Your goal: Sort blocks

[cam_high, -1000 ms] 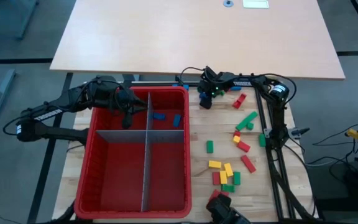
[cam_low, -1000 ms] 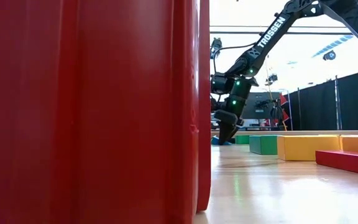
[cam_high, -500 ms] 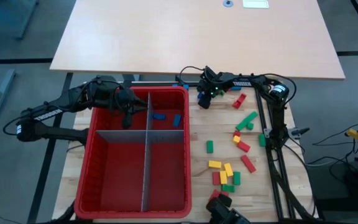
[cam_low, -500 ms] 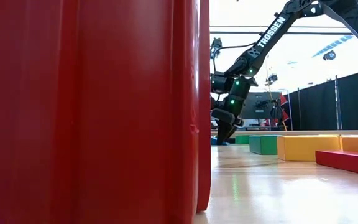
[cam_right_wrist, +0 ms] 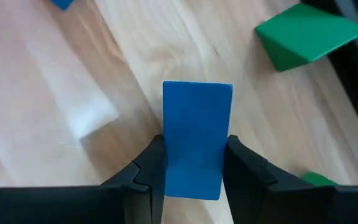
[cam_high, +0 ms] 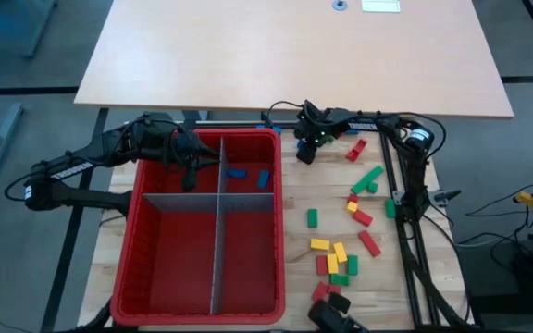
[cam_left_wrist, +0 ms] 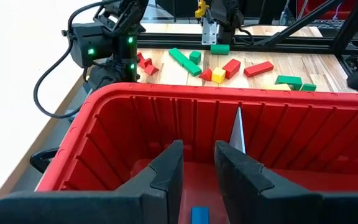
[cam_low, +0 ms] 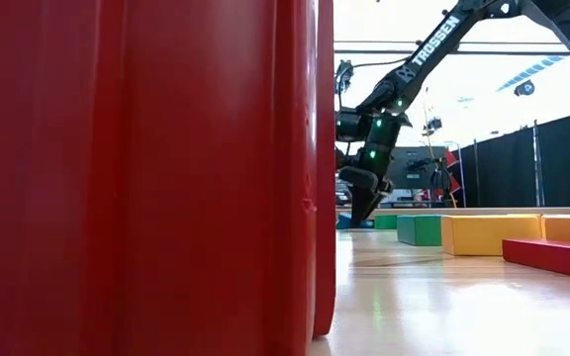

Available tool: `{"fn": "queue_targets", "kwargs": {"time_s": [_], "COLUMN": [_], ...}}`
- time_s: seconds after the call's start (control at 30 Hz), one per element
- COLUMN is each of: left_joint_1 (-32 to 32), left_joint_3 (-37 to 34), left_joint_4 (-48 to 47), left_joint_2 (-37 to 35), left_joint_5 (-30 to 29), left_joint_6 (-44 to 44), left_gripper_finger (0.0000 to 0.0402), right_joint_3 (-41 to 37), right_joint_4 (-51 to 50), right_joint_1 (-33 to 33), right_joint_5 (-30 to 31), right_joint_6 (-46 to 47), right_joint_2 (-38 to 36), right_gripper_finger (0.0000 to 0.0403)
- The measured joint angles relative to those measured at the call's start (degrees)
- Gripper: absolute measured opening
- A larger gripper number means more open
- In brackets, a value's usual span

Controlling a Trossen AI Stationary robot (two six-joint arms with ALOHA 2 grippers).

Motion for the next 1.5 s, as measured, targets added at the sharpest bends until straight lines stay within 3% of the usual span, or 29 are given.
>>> {"fn": "queue_targets", "kwargs": {"time_s": [0.43,0.83,1.1,1.5], "left_joint_1": [0.01,0.00,0.02,0.02], "left_joint_3": [0.00,0.00,0.00,0.00], "left_joint_4": [-0.01,0.12,1.53,1.72], "left_joint_2": [-0.02,-0.02,0.00,0.37], "left_joint_5": [0.02,0.02,0.02,0.02], "left_joint_6": [-0.04,-0.20,-0.20,-1.51], "left_gripper_finger": [0.0085,0.0082,0.0089,0.0081], "right_joint_3": [0.00,0.09,1.06,11.24], "right_joint_4": [-10.11,-11.63,-7.80,-3.93], "right_joint_1": [5.34,14.09,21.99,27.52], "right_joint_5": [2.87,3.08,3.08,3.06], "right_joint_6": [3.20,8.64,9.79,8.87], "right_joint_2": [-12.02,-27.61,-28.38,-22.39], "right_gripper_finger": [0.0104,0.0104,0.0104,0.0104]}}
